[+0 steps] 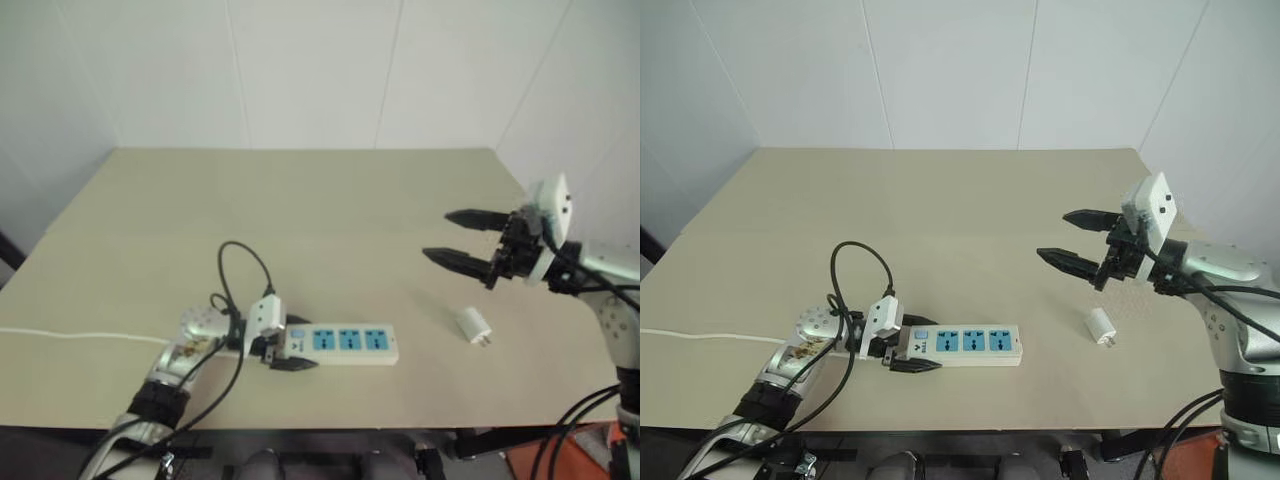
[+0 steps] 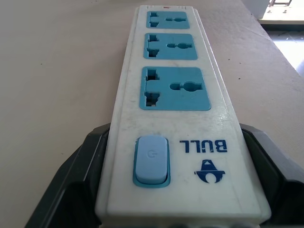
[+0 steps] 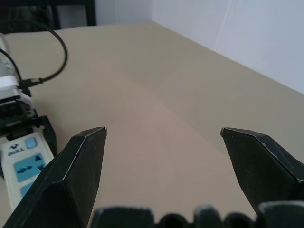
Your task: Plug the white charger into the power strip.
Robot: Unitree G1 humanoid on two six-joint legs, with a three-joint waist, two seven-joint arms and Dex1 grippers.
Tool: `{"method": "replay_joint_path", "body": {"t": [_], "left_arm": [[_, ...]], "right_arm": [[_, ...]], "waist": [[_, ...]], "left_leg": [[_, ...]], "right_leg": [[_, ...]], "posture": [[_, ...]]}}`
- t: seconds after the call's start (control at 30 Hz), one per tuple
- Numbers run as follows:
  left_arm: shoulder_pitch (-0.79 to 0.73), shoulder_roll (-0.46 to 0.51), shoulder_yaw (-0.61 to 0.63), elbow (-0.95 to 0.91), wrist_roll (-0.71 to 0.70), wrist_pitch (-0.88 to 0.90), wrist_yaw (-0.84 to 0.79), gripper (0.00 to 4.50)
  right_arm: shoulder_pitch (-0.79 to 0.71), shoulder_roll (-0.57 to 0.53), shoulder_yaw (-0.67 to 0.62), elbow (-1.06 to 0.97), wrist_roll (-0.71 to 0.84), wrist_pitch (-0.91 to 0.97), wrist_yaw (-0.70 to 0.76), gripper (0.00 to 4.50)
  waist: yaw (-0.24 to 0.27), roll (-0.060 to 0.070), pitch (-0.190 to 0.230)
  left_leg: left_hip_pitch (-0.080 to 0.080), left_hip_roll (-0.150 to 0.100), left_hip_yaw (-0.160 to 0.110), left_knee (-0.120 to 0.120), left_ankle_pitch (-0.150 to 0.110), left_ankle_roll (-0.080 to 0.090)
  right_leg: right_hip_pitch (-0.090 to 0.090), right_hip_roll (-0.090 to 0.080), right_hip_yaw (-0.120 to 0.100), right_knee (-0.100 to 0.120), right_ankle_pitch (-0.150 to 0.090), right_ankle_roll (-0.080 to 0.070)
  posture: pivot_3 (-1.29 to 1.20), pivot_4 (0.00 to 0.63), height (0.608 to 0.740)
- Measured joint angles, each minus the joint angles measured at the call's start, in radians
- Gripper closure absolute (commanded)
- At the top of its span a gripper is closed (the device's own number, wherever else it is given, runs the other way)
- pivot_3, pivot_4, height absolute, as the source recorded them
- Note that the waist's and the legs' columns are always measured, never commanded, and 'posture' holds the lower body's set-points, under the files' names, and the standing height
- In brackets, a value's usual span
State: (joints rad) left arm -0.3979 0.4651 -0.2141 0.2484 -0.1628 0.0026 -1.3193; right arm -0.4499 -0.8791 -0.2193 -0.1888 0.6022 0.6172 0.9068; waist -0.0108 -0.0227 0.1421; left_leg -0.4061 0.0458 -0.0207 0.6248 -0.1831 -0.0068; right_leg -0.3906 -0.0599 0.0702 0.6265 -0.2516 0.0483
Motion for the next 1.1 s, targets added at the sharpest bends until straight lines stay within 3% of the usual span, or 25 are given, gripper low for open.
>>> {"method": "replay_joint_path", "body": {"t": [0.2, 0.33, 0.63, 0.83, 1.1], "left_arm": [[0.015, 0.000, 0.000, -0.019, 0.000, 0.019, 0.021, 1.18], [0.018, 0.000, 0.000, -0.020, -0.001, 0.019, 0.032, 1.18], [-0.001, 0.001, 0.010, 0.012, -0.008, 0.001, 0.052, 1.18], [-0.001, 0.008, 0.011, 0.015, -0.018, -0.002, 0.052, 1.18], [-0.001, 0.009, 0.010, 0.014, -0.021, 0.000, 0.053, 1.18]], "right_arm": [[-0.088, -0.091, 0.014, 0.009, 0.001, 0.223, -0.084, 0.00], [-0.214, -0.144, 0.090, 0.060, -0.022, 0.428, -0.147, 0.00], [-0.606, -0.152, 0.455, 0.367, -0.111, 0.948, -0.230, 0.00], [-0.675, -0.132, 0.681, 0.523, -0.111, 0.987, -0.176, 0.00], [-0.678, -0.056, 0.794, 0.608, -0.155, 0.977, -0.136, 0.00]], "waist": [[-0.001, 0.001, 0.000], [-0.002, 0.001, 0.000], [-0.003, 0.002, 0.000], [-0.004, 0.003, -0.001], [-0.006, 0.003, -0.001]], "left_leg": [[0.000, 0.000, 0.000, 0.000, 0.000, 0.000], [0.000, 0.001, 0.001, 0.000, 0.000, 0.000], [-0.004, 0.001, 0.003, -0.002, 0.000, 0.000], [-0.009, 0.001, 0.003, -0.002, 0.000, 0.000], [-0.009, 0.001, 0.003, -0.001, 0.000, 0.000]], "right_leg": [[0.000, 0.000, 0.000, 0.000, 0.000, 0.000], [0.000, 0.000, 0.000, -0.001, 0.000, -0.001], [-0.008, 0.000, 0.002, 0.000, 0.000, -0.003], [-0.013, 0.000, 0.002, 0.003, 0.000, -0.003], [-0.013, 0.000, 0.002, 0.004, 0.000, -0.003]], "posture": [[0.00, 0.150, 0.740], [0.00, 0.150, 0.740], [0.00, 0.150, 0.740], [0.00, 0.150, 0.740], [0.00, 0.150, 0.740]]}}
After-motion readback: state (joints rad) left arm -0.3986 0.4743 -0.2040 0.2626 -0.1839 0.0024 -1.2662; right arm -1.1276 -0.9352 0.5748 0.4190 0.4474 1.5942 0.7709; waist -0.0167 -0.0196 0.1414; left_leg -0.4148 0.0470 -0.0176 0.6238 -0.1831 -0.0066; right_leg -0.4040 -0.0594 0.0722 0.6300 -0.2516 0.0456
